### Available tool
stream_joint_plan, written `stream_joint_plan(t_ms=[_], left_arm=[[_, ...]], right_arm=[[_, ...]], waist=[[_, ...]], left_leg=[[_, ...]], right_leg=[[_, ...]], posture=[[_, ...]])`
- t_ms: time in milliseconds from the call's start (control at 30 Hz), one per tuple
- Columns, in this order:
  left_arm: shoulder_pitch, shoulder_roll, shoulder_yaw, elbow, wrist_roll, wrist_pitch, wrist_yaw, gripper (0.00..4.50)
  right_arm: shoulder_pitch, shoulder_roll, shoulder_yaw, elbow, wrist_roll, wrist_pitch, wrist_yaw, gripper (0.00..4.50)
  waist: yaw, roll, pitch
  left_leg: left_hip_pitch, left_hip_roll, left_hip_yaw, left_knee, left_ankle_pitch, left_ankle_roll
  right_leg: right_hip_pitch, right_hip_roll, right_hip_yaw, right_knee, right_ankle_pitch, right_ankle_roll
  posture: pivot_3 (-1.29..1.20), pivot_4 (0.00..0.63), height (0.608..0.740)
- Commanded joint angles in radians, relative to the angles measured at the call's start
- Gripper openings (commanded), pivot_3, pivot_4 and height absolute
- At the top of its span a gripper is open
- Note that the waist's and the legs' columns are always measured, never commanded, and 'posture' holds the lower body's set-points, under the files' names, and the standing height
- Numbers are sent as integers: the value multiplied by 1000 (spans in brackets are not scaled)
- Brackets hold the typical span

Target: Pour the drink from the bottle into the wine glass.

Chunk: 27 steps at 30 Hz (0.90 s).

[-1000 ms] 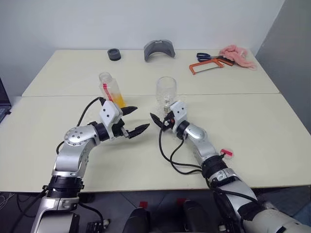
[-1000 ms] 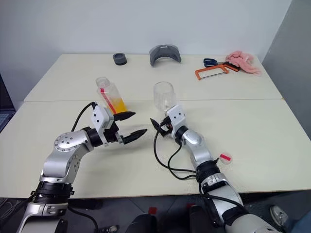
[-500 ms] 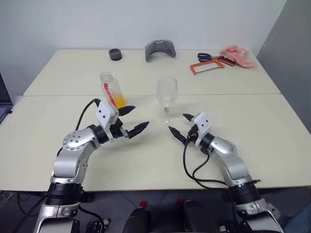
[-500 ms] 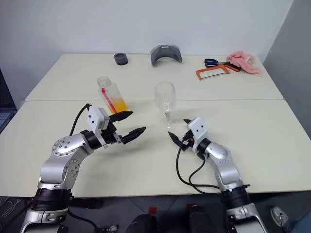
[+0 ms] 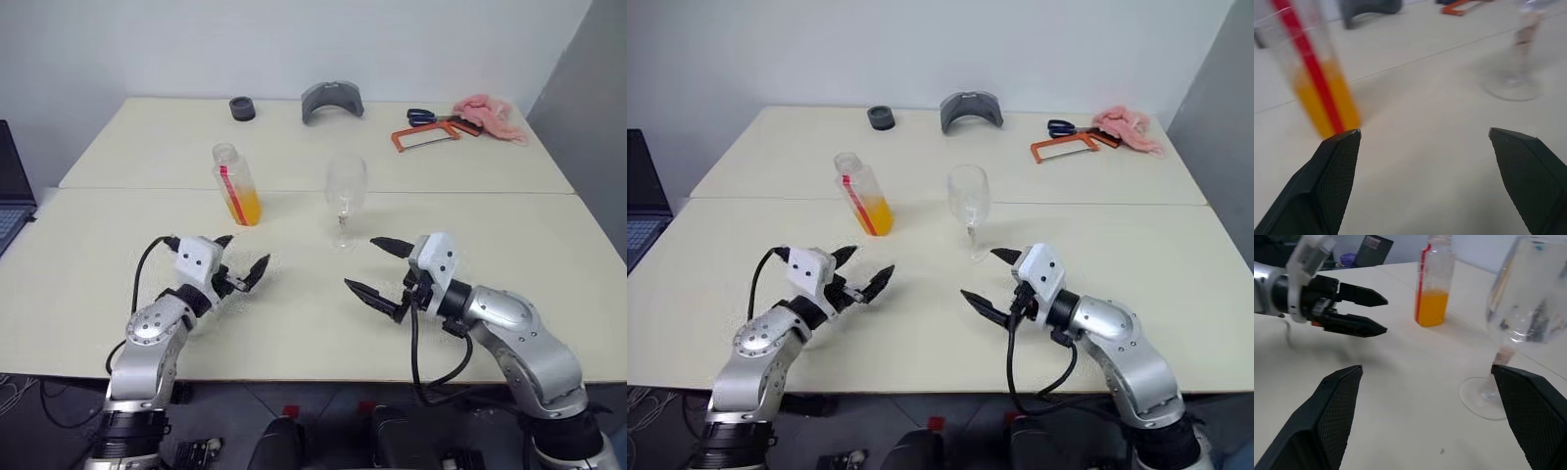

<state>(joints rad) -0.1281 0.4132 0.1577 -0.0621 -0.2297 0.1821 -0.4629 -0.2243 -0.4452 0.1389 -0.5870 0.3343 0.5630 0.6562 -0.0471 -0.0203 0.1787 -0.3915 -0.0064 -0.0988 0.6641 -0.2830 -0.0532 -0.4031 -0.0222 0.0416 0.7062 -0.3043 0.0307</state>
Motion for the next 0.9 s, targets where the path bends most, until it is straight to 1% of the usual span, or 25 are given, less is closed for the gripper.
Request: stream_joint_plan(t_ms=[33, 167, 267, 333, 567, 733, 900], left_arm=[[-16, -2, 29, 38, 30, -65, 43, 4500], [-66, 27, 54, 145, 40, -106, 52, 4500], [-118, 56, 56, 230, 38, -135, 18, 4500], [-152, 72, 48, 275, 44, -155, 1, 4500], [-256, 80, 36, 355, 54, -159, -11, 4500], [-349, 80, -5, 399, 58, -150, -74, 4500], [-432, 76, -7, 477, 65, -155, -62, 4500]], right_arm=[[-35, -11, -32, -78, 71, 52, 3, 4491], [-54, -8, -57, -115, 162, 121, -12, 4491], [-69, 7, -84, -133, 229, 169, -40, 4491], [-81, 14, -94, -134, 248, 183, -63, 4491], [-99, 7, -81, -136, 236, 182, -107, 4491], [-101, -11, -51, -143, 212, 170, -113, 4491], [-110, -17, -37, -146, 209, 162, -113, 4491]], waist=[[4, 0, 0], [10, 0, 0], [11, 0, 0], [11, 0, 0], [14, 0, 0], [15, 0, 0], [12, 0, 0]], left_leg=[[0, 0, 0, 0, 0, 0], [0, 0, -1, 0, 0, 0], [-1, 0, -1, 0, 0, 0], [-1, 0, 0, 0, 0, 0], [-1, 0, -1, 0, 0, 0], [-2, -1, -1, 0, 0, 0], [-2, -1, -1, 0, 0, 0]], right_leg=[[0, 0, 0, -1, 0, 0], [0, 0, -1, -1, 0, 0], [0, 0, -1, -1, 0, 0], [0, 0, -1, -1, 0, 0], [0, 1, -2, -2, 0, 0], [0, 1, -2, -2, 0, 0], [-1, 1, -2, -2, 0, 0]], posture=[[0, 150, 740], [0, 150, 740], [0, 150, 740], [0, 150, 740], [0, 150, 740], [0, 150, 740], [0, 150, 740]])
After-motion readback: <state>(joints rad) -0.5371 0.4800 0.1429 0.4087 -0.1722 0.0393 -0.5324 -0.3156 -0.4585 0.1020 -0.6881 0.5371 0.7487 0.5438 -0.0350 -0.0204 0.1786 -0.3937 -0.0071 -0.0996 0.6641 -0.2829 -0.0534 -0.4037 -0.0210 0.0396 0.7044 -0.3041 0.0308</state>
